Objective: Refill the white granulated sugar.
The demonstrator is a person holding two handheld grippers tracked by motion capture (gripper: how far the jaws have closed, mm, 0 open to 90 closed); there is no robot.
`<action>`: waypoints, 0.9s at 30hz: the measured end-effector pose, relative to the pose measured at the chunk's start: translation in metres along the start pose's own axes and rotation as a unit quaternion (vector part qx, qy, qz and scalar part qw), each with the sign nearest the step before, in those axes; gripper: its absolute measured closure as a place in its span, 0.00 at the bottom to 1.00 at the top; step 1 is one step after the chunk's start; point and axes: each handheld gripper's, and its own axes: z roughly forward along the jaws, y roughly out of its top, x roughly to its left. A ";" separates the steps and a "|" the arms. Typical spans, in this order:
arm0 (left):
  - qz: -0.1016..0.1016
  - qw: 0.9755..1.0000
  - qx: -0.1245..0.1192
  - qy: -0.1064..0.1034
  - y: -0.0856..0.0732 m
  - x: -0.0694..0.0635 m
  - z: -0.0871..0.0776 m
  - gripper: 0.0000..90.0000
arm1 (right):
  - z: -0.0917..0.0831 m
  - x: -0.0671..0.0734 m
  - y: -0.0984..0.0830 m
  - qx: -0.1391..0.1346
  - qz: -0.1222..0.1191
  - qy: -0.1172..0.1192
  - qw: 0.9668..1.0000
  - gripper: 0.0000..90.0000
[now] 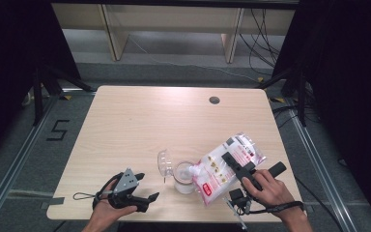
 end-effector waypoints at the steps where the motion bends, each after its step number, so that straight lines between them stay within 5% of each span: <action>1: -0.005 1.000 -0.005 -0.003 -0.001 0.000 0.001 0.18 | 0.000 0.000 0.000 0.001 0.000 0.000 1.000 0.73; 11: 0.010 1.000 0.002 0.001 -0.001 0.000 -0.001 0.18 | 0.001 -0.002 0.002 -0.004 -0.011 -0.001 1.000 0.74; 27: 0.004 1.000 -0.003 -0.004 -0.001 -0.001 0.000 0.18 | 0.000 -0.001 0.001 -0.001 0.002 -0.005 1.000 0.74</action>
